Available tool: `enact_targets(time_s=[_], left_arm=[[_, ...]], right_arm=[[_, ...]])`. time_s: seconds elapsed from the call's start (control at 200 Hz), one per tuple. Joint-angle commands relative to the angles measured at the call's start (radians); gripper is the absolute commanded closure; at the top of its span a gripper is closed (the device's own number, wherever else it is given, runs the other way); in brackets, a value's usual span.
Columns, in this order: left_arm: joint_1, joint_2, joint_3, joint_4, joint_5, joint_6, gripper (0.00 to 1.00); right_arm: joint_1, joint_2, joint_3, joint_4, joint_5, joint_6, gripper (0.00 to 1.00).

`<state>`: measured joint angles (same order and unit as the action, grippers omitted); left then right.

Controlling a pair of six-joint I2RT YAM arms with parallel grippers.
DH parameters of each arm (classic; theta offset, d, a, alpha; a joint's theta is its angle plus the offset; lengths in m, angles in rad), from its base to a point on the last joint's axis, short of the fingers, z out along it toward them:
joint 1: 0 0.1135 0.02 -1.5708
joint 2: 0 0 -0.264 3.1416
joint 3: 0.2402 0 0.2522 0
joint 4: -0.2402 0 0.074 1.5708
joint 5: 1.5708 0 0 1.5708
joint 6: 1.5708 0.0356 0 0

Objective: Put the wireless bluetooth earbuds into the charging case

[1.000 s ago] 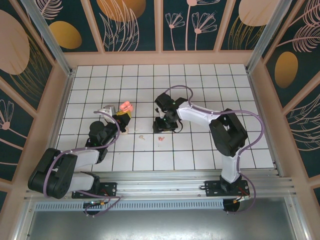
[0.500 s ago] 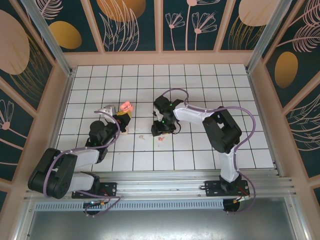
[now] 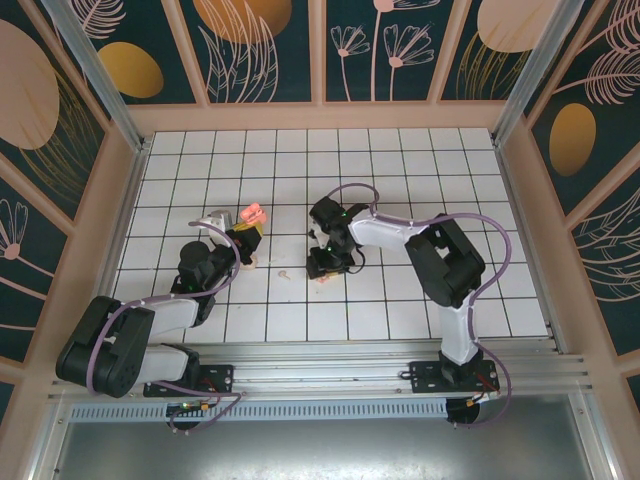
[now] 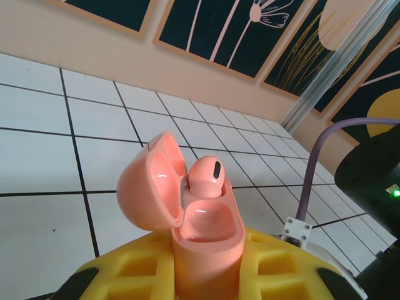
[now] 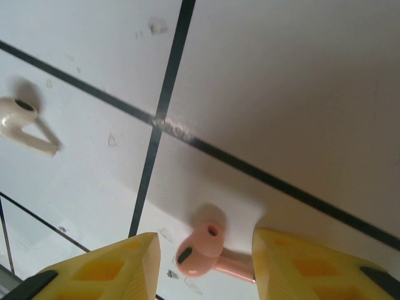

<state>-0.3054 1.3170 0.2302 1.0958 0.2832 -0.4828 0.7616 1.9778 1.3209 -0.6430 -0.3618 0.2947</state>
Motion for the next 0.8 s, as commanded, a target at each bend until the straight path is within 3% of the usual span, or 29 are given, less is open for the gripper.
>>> enact_targets(time_s=[0.0, 0.395, 0.796], left_arm=[[0.006, -0.009, 0.022, 0.026, 0.019, 0.021, 0.99], [0.006, -0.017, 0.021, 0.013, 0.026, 0.03, 0.99], [0.007, -0.017, 0.04, -0.006, 0.039, 0.032, 0.99]], right_arm=[[0.014, -0.042, -0.032, -0.042, -0.029, 0.021, 0.57], [0.04, -0.076, -0.008, -0.069, -0.015, 0.087, 0.58], [0.041, -0.035, 0.237, -0.286, 0.162, 0.056, 0.53]])
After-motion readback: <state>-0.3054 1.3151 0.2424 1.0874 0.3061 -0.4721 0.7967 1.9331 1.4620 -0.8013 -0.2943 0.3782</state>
